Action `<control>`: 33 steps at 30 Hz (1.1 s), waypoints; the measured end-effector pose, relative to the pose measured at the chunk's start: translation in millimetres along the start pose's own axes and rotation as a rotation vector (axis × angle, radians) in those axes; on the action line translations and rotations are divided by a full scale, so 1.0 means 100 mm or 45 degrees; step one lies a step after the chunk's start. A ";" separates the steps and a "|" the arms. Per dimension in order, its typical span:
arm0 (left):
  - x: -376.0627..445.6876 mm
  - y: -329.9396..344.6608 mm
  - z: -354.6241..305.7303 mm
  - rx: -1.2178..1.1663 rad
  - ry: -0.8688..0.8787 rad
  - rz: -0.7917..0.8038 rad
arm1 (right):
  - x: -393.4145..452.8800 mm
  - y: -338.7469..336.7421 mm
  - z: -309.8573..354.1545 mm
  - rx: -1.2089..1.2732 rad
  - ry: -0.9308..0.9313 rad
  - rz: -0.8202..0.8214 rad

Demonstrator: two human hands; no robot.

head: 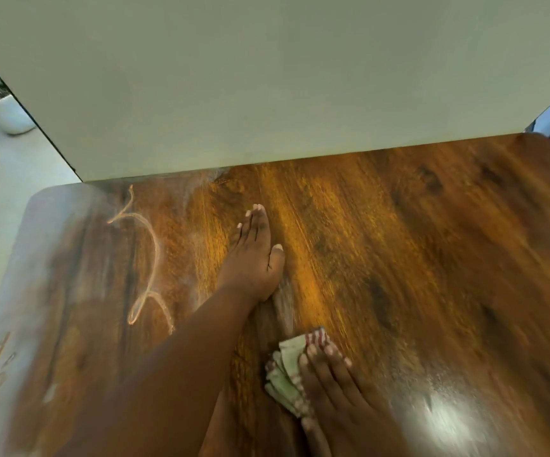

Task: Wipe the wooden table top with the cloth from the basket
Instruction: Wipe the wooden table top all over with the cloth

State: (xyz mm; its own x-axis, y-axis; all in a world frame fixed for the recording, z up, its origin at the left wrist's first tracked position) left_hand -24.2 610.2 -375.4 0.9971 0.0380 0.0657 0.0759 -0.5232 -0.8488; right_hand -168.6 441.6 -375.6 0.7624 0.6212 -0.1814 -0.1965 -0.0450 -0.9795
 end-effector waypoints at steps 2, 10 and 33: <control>-0.01 0.00 0.01 -0.018 -0.003 -0.003 | -0.08 0.01 0.00 0.031 0.014 0.016; -0.01 0.00 -0.01 -0.024 -0.002 -0.043 | 1.03 -0.16 -0.35 0.125 0.104 -0.132; -0.12 0.09 -0.21 0.328 0.120 0.143 | -0.46 0.19 -0.24 0.123 0.147 0.017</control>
State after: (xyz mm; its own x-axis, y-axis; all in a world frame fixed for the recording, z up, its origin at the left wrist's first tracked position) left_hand -35.8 587.3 -373.0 0.9956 -0.0934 0.0023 -0.0246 -0.2859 -0.9579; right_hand -192.9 393.5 -387.5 0.8239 0.5270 -0.2086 -0.2612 0.0265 -0.9649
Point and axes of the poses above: each hand's wrist, its own x-axis towards the middle knuckle, its own y-axis out of the palm, z = x × y, the point moved 10 cm from there along x, towards the middle knuckle, and after that the axes turned 6 degrees about y, right-handed, at the moved point
